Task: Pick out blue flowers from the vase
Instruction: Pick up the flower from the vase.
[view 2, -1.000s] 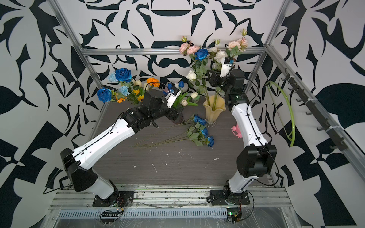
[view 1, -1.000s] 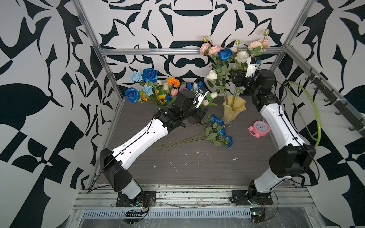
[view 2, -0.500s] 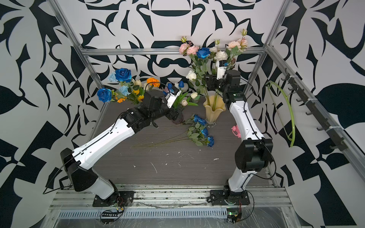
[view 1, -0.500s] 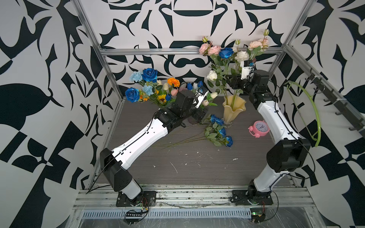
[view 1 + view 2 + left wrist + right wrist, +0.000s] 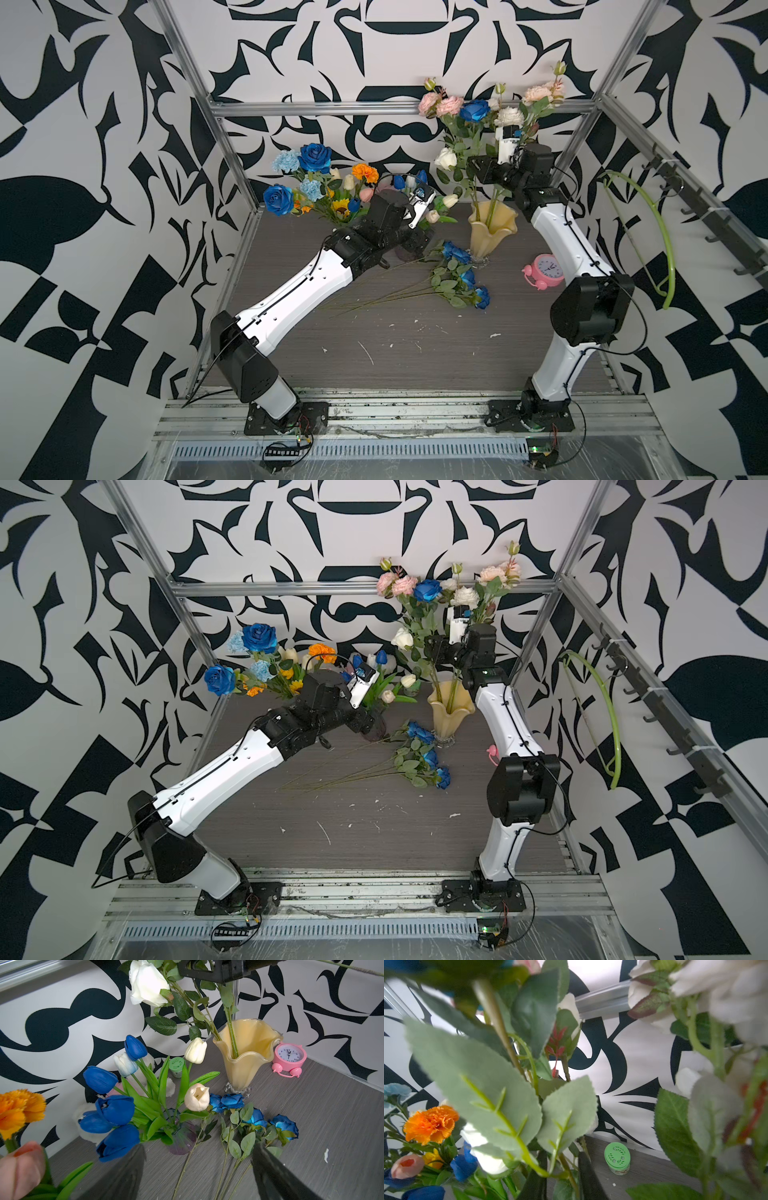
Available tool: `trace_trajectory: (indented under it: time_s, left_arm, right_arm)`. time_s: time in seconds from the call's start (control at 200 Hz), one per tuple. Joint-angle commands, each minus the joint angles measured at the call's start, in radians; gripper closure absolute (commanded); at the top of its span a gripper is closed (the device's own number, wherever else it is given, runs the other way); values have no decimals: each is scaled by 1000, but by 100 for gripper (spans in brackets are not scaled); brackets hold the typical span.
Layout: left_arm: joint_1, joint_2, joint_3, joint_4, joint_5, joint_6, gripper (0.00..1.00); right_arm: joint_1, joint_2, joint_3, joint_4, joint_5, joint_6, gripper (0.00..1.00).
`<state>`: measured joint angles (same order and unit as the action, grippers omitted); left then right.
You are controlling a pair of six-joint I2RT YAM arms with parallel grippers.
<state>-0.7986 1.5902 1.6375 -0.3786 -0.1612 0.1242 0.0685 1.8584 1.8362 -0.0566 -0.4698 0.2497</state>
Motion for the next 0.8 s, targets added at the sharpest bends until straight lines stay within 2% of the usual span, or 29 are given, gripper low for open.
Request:
trace_trajectory:
  time_s: [0.0, 0.095, 0.495, 0.675, 0.7, 0.795]
  left_arm:
    - [8, -30, -16, 10, -3, -10, 16]
    - [12, -30, -18, 13, 0, -11, 16]
    - [18, -14, -10, 53, 28, -12, 16]
    - [18, 46, 47, 140, 109, -31, 16]
    - [17, 56, 55, 165, 123, -35, 12]
    - [18, 109, 97, 271, 185, -54, 10]
  right_arm:
    - [9, -13, 52, 55, -16, 11, 91]
    - [9, -13, 60, 51, -20, 7, 100]
    - [9, -132, 37, 4, 17, -48, 100]
    - [10, -238, 2, -9, 60, -66, 100]
    - [10, -253, -2, -10, 65, -63, 100]
    - [11, -319, -35, -5, 82, -54, 100]
